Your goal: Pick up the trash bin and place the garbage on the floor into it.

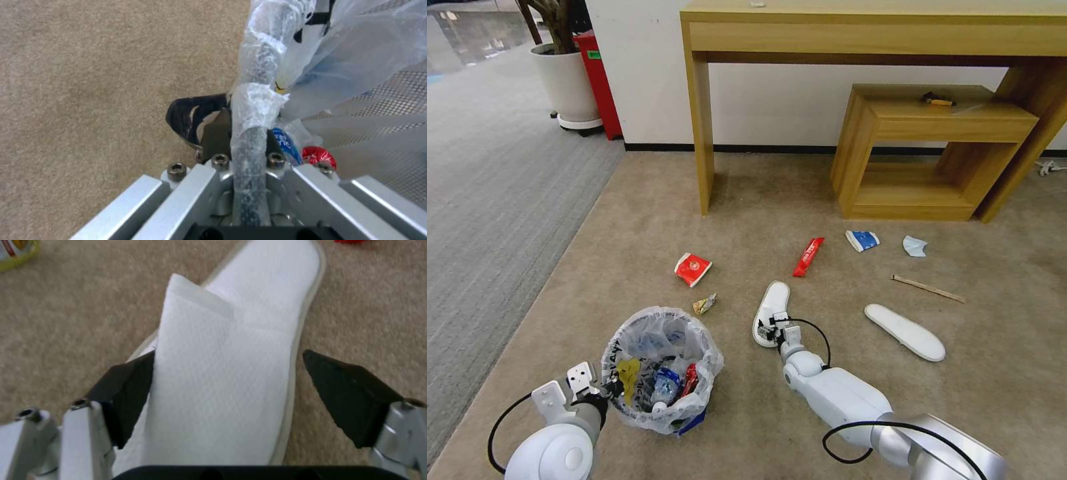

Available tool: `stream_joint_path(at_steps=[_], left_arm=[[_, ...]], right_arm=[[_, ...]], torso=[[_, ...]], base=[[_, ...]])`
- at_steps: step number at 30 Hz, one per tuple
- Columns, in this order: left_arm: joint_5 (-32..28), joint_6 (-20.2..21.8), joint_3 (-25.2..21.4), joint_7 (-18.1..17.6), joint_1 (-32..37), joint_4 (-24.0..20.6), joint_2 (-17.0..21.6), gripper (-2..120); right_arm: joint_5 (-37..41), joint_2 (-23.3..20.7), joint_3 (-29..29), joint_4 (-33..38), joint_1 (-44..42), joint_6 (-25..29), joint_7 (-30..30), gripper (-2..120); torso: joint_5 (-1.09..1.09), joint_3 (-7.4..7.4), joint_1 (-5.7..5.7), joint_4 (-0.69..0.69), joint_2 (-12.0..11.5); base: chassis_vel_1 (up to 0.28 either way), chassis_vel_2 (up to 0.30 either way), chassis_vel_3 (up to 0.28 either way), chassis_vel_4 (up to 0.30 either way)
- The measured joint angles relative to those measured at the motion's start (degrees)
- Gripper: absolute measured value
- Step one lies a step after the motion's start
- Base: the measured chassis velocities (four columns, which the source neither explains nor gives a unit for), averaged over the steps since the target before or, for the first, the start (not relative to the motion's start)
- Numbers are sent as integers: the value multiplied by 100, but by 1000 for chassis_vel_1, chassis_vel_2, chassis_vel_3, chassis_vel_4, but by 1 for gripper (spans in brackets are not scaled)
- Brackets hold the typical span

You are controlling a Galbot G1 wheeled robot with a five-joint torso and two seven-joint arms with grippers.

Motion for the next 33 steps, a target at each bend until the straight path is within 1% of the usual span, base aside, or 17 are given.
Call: stream_joint_path(at_steps=[3,6,7,8,10,11,14,15,16,17,18,21,22,24,25,26,33], left_arm=[[6,0,17,0,-1,0,-11,0],[13,0,30,0,1,-11,-20,0],[13,0,30,0,1,-11,-20,0],[17,0,30,0,2,-15,-20,0],[20,0,30,0,9,-29,-20,0],[20,0,30,0,9,-29,-20,0],[22,0,31,1,16,-44,-19,0],[22,0,31,1,16,-44,-19,0],[24,0,32,1,19,-47,-19,0],[25,0,32,2,22,-56,-20,0],[25,0,32,2,22,-56,-20,0],[26,0,26,5,39,-85,-18,0],[26,0,26,5,39,-85,-18,0],[26,0,14,7,49,-90,-14,0],[26,0,14,7,49,-90,-14,0],[26,0,10,8,52,-91,-11,0],[28,0,5,18,54,-79,-23,0]], right_arm=[[-29,-17,13,-9,-25,-4,20,81],[-97,-55,24,-14,-53,-4,31,69],[-97,-55,24,-14,-53,-4,31,69],[-112,-67,26,-15,-59,1,34,65],[-134,-98,27,-9,-66,13,45,54],[-134,-98,27,-9,-66,13,45,54],[-159,-122,26,19,-64,38,64,40],[-159,-122,26,19,-64,38,64,40],[-170,-129,25,31,-64,48,68,34],[-187,-137,23,40,-66,56,69,30],[-187,-137,23,40,-66,56,69,30],[-233,-153,23,55,-104,92,70,14],[-233,-153,23,55,-104,92,70,14],[-249,-167,27,73,-128,104,68,6],[-249,-167,27,73,-128,104,68,6],[-259,-181,27,89,-145,116,62,1],[-292,-273,27,147,-195,228,-55,0]], torso=[[0,0,0,0,0],[0,0,0,0,0],[0,0,0,0,0],[0,0,0,0,0],[0,0,0,-1,0],[0,0,0,-1,0],[0,0,0,0,0],[0,0,0,0,0],[0,0,0,0,0],[0,0,0,0,0],[0,0,0,0,0],[0,0,0,0,0],[0,0,0,0,0],[0,0,0,0,0],[0,0,0,0,0],[0,0,0,0,0],[0,0,0,0,0]], base=[[0,0,0,0],[0,0,0,0],[0,0,0,0],[0,0,0,0],[0,0,0,0],[0,0,0,0],[0,0,0,0],[0,0,0,0],[0,0,0,0],[0,0,0,0],[0,0,0,0],[0,0,0,0],[0,0,0,0],[0,0,0,0],[0,0,0,0],[0,0,0,0],[0,0,0,0]])
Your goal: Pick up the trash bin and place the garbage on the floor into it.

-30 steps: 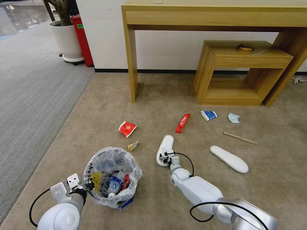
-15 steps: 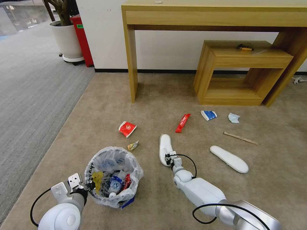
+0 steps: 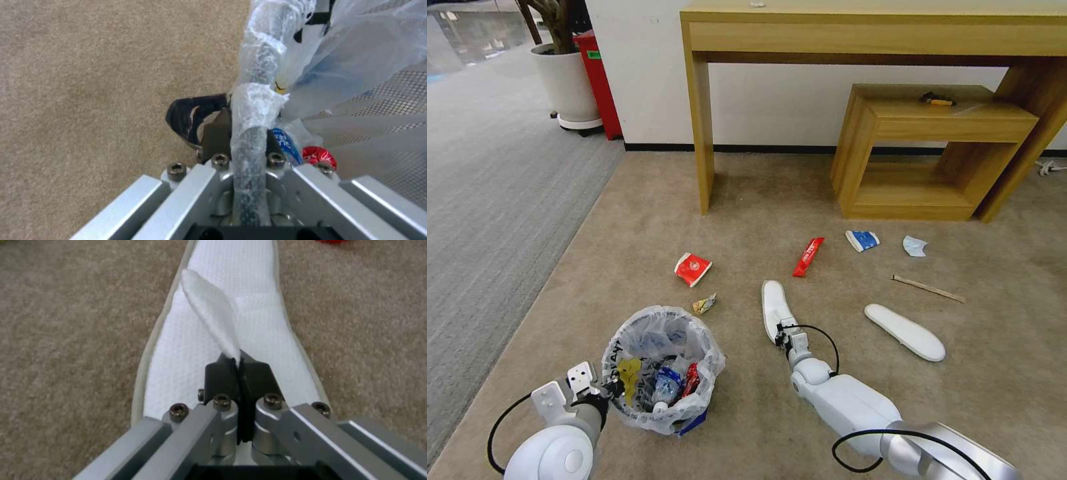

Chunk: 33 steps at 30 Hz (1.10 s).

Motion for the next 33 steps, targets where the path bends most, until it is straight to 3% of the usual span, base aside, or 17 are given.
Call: stream_joint_path(at_steps=[12,17,23,27,33], left_arm=[[33,0,-25,8,-85,201,-19,0],[64,0,-16,12,-141,286,-54,0],[78,0,20,14,-210,301,-85,0],[80,0,34,12,-225,302,-90,0],[108,0,53,8,-221,282,-107,0]], right_arm=[[-84,-300,-52,393,-88,382,-276,0],[268,-877,-193,1343,-76,542,-577,0],[869,-1994,-297,2807,-1,665,-1045,0],[1202,-2330,-297,3428,30,888,-1560,0],[1484,-2749,-325,4164,98,1094,-2056,0]], torso=[[0,0,0,0,0],[2,0,0,4,0],[0,0,0,-3,0],[0,0,0,2,0],[1,0,0,-1,0]], base=[[0,0,0,0],[0,0,0,0],[0,0,0,0],[0,0,0,0],[0,0,0,0]])
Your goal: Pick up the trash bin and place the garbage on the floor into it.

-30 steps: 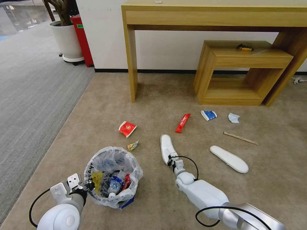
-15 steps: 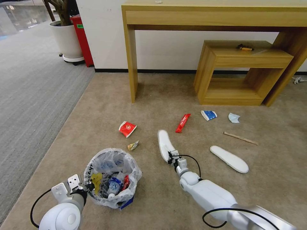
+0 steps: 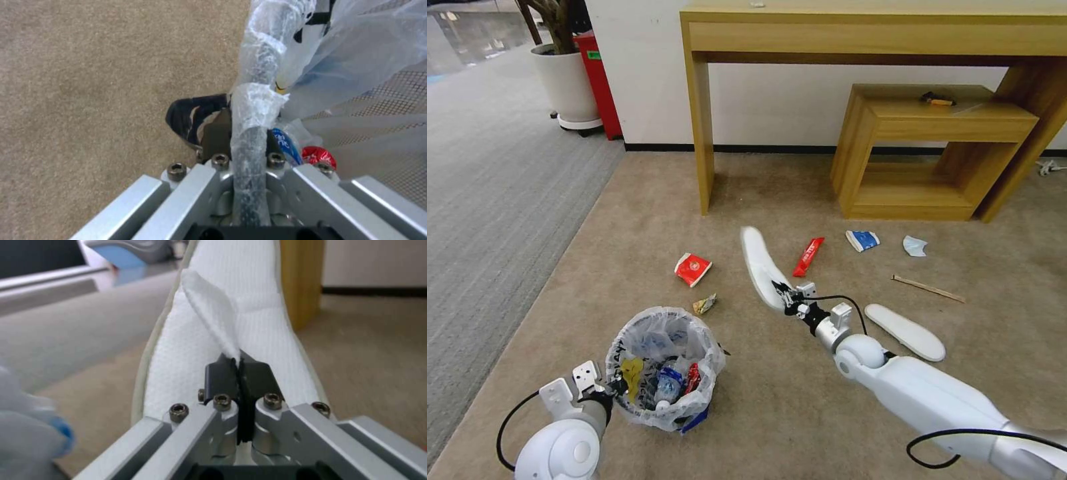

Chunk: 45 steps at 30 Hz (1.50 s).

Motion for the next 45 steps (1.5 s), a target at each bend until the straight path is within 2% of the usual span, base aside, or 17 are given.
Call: stream_joint_path(at_steps=[6,9,12,16,17,20,30,38,45], left_arm=[[12,0,14,-1,20,-44,0,0],[43,0,42,-1,53,-116,-9,0],[45,0,48,0,69,-149,-9,0],[50,0,51,5,112,-237,5,0],[50,0,51,5,112,-237,5,0],[49,0,50,6,108,-251,1,0],[49,0,84,4,73,-283,-37,0],[81,1,140,2,102,-431,-89,0],[82,1,116,26,194,-567,-70,0]], right_arm=[[80,-335,-159,539,139,67,-185,0],[235,-637,-549,1239,458,108,-407,0],[271,-698,-725,1446,614,112,-426,0],[408,-780,-1337,1946,1333,134,-440,0],[408,-780,-1337,1946,1333,134,-440,0],[450,-691,-1709,2138,1729,154,-429,0],[485,-275,-2463,2265,2189,191,-315,0],[414,194,-3055,1843,2401,301,-314,0],[299,494,-3285,1380,2411,441,-401,0]], torso=[[-1,0,0,0,0],[-2,0,0,0,0],[-2,0,0,2,0],[-1,0,0,1,0],[-1,0,0,1,0],[-2,0,0,0,0],[-2,0,0,1,0],[-2,0,0,1,0],[-2,0,0,1,0]], base=[[0,0,0,0],[0,0,0,0],[0,0,0,0],[0,0,0,0],[0,0,0,0],[0,0,0,0],[0,0,0,0],[0,0,0,0],[0,0,0,0]])
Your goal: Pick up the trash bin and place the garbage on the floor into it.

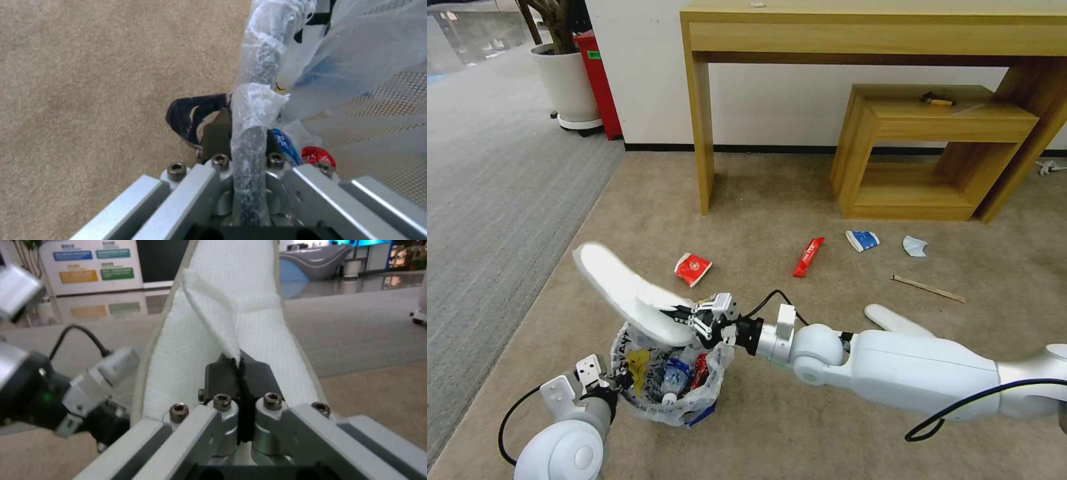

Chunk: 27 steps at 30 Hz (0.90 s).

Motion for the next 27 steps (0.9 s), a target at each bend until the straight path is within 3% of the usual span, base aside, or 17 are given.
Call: stream_joint_path(at_steps=[12,24,27], left_arm=[[-12,0,35,37,100,-216,-1,0],[-16,0,44,46,122,-245,15,0],[-16,0,44,48,124,-245,18,0]], right_arm=[[-148,443,-138,-490,-173,98,-7,0],[-413,464,-78,-752,-425,148,8,0],[-436,445,-44,-760,-483,148,1,7]], torso=[[0,0,0,0,0],[0,0,0,0,0],[1,0,0,0,0]], base=[[0,0,0,0],[0,0,0,0],[0,0,0,0]])
